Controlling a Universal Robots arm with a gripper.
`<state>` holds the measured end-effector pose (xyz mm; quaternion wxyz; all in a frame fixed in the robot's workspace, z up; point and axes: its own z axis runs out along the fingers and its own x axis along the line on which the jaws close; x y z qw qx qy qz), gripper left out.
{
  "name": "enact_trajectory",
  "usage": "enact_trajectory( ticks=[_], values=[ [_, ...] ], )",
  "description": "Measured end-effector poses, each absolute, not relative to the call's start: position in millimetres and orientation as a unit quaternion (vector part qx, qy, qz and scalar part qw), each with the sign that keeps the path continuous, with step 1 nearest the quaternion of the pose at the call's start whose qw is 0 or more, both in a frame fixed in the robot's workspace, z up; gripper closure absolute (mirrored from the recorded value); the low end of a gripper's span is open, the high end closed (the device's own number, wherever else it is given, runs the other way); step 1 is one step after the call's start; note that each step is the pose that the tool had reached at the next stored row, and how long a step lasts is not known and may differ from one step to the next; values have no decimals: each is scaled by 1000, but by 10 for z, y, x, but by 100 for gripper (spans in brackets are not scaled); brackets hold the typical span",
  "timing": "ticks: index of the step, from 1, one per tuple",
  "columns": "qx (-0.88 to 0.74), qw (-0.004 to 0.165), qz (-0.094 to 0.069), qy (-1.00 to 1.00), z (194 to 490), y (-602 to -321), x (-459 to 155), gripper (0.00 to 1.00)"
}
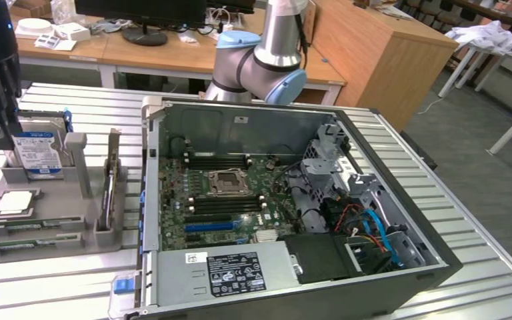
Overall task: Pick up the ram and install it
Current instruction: 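Pick up the ram and move it above insertion slot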
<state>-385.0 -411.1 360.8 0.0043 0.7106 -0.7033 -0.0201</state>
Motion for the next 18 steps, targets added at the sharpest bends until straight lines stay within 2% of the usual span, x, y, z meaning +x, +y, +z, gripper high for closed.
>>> enact_trajectory(
  ticks=[18],
  values=[
    [711, 4, -20, -703, 3312, -4111, -3849, 63]
  ],
)
